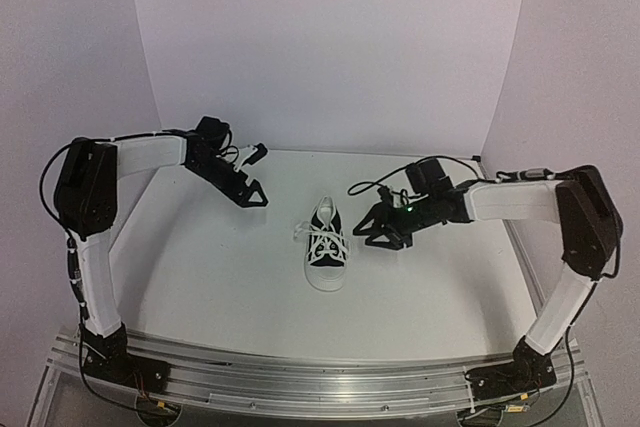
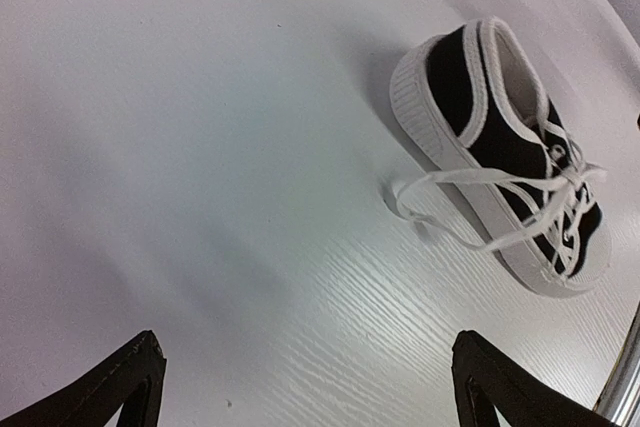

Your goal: Tie the shoes

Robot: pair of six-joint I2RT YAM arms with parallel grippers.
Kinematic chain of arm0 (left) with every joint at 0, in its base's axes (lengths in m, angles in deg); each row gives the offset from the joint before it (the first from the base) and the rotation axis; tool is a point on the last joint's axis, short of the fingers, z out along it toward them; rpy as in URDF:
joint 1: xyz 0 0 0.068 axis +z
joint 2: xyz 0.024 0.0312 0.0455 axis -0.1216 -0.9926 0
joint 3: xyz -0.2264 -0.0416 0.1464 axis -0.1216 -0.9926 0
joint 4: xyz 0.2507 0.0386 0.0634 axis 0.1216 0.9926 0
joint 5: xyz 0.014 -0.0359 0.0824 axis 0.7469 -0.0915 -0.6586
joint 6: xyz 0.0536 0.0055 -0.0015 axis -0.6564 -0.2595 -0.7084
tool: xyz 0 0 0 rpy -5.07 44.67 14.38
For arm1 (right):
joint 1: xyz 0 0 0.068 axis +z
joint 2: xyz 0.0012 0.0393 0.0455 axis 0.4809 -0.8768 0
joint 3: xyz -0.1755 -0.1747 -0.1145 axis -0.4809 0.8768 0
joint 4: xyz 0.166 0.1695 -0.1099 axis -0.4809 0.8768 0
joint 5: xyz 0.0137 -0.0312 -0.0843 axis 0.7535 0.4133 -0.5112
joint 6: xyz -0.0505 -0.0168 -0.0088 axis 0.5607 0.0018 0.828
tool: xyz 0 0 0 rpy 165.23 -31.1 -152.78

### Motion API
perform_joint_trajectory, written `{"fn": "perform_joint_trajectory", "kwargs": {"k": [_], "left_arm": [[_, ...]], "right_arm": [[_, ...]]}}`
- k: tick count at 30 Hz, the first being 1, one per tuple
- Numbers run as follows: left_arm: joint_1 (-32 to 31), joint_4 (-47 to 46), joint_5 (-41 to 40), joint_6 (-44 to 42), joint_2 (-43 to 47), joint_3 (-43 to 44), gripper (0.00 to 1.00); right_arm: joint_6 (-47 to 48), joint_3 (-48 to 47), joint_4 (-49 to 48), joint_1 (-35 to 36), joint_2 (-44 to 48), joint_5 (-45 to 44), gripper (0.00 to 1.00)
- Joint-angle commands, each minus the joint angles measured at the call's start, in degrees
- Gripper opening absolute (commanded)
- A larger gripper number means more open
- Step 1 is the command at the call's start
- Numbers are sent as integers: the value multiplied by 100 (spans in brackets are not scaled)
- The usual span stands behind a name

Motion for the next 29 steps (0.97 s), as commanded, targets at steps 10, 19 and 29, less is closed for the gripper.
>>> {"fn": "perform_joint_trajectory", "kwargs": {"k": [10, 19, 29], "left_arm": [[878, -3872, -1254, 1889, 4444, -4770, 100], [942, -5885, -2929, 2686, 5324, -7449, 100], [966, -5919, -3075, 2484, 5518, -7739, 100]], "right_arm": [[1994, 761, 1331, -2754, 1783, -889, 54], [2722, 1901, 80, -3424, 2589, -2452, 55], [2609, 3813, -2236, -3424, 3936, -3463, 62]]}}
